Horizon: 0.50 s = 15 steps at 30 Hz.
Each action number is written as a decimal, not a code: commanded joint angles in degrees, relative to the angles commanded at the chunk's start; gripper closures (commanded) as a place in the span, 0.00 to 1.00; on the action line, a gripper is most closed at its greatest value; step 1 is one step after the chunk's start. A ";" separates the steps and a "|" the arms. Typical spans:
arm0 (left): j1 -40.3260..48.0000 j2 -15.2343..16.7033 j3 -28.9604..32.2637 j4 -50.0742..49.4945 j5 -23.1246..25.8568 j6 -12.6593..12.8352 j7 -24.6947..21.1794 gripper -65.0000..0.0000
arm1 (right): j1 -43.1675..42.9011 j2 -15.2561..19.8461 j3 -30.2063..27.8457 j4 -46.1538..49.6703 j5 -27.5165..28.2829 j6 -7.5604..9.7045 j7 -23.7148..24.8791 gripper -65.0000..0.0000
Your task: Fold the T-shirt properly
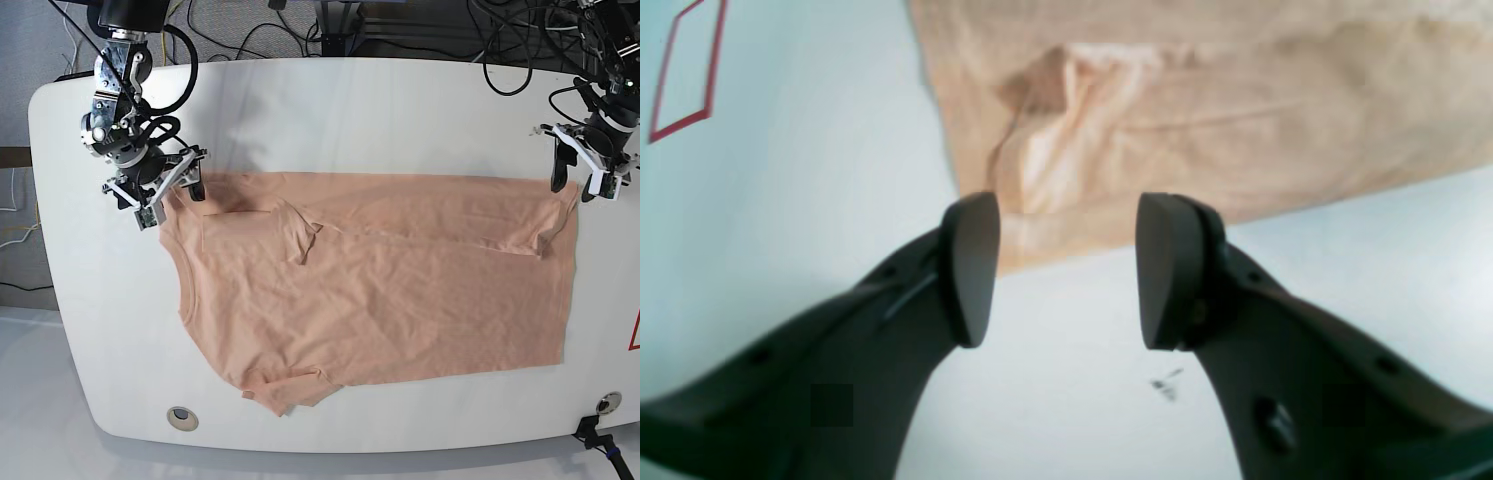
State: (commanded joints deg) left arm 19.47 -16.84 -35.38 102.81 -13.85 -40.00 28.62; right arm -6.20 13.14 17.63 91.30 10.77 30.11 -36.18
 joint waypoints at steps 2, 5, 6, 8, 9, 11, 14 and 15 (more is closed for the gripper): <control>0.00 0.00 0.09 0.00 0.26 0.00 0.00 0.53 | 0.70 0.00 0.00 -2.37 0.00 0.00 0.09 0.45; -0.09 0.00 0.09 0.00 0.26 0.00 0.00 0.53 | 0.97 0.00 0.00 -4.31 0.00 0.00 0.70 0.47; -0.09 0.00 0.09 0.00 0.26 0.00 0.00 0.53 | 0.79 0.00 0.00 -4.31 0.00 0.00 1.32 0.47; -0.09 0.00 0.26 0.00 0.26 0.00 0.00 0.53 | 0.79 -0.09 0.00 -4.84 0.00 0.00 1.49 0.47; -0.09 0.00 0.26 -0.09 0.26 0.00 0.00 0.53 | 0.79 -0.09 0.00 -5.36 0.00 0.00 1.49 0.47; -0.09 0.00 0.26 -0.09 0.26 0.00 0.00 0.53 | 0.88 -0.09 0.00 -6.77 0.00 0.00 2.11 0.47; -0.09 0.00 0.26 -0.09 0.26 0.00 0.00 0.53 | 0.62 -0.09 0.00 -7.74 0.00 0.00 3.96 0.47; -0.09 0.00 0.26 -0.09 0.26 0.00 0.00 0.53 | 0.53 -0.09 0.00 -7.74 0.00 0.00 4.04 0.46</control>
State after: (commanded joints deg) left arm 19.38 -16.84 -35.12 102.73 -13.58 -40.00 28.62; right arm -5.67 13.05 17.63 83.56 10.77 30.11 -32.13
